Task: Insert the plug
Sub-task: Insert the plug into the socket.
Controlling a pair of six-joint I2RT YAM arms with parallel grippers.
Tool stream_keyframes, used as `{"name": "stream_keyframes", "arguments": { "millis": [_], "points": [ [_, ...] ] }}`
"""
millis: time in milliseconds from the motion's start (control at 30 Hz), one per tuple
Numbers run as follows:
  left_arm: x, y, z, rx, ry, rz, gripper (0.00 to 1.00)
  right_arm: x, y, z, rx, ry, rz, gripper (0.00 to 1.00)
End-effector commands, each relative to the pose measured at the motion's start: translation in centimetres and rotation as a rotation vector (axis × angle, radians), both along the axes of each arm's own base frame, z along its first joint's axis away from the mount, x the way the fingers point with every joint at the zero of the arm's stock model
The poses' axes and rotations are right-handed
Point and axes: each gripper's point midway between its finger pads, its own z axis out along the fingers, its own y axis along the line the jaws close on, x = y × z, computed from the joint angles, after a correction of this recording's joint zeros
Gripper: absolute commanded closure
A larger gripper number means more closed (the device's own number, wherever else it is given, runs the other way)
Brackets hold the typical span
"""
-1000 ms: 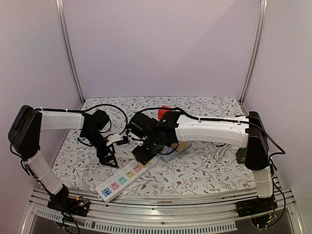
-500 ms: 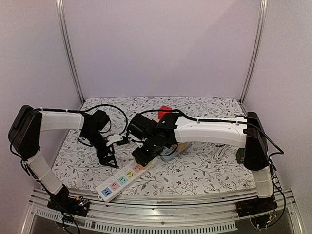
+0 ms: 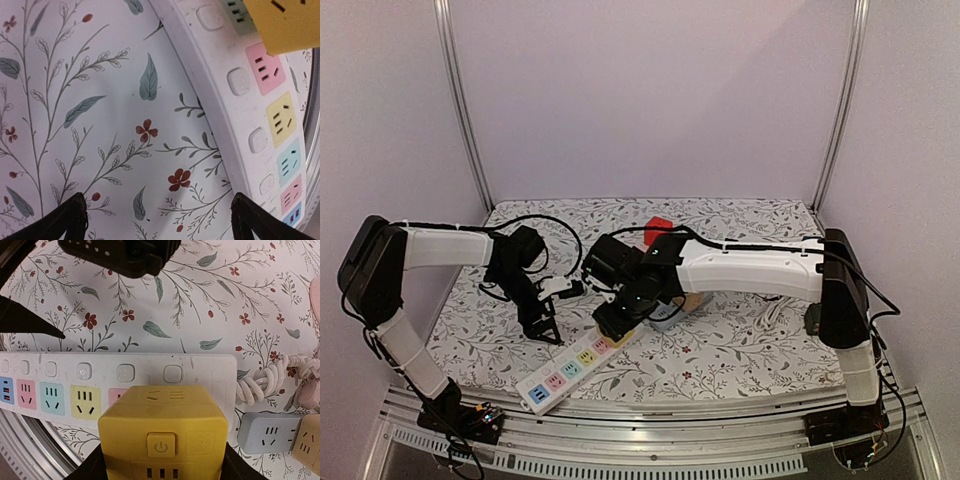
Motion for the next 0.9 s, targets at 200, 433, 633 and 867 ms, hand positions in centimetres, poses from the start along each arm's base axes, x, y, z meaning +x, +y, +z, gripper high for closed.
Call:
{"name": "stream_keyframes", "arguments": {
  "millis": [200, 433, 633, 867],
  "points": [
    [-0.5, -0.2, -0.8, 0.010, 0.017, -0.014, 0.00, 1.0, -0.9, -0.8, -0.014, 0.010, -0.072, 1.00],
    [-0.4, -0.2, -0.7, 0.009, 0.015, -0.015, 0.00, 0.5, -1.3, -1.6, -0.037, 0.022, -0.085, 1.00],
    [-0.4, -0.2, -0.7, 0.010, 0.014, -0.016, 0.00, 0.1, -1.4, -3.9, -0.096, 0.011, -0.086, 1.00],
    [-0.4, -0.2, -0.8, 0.012, 0.017, -0.015, 0.00, -0.1, -2.0, -5.7, -0.157, 0.013, -0.059, 1.00]
  ]
}}
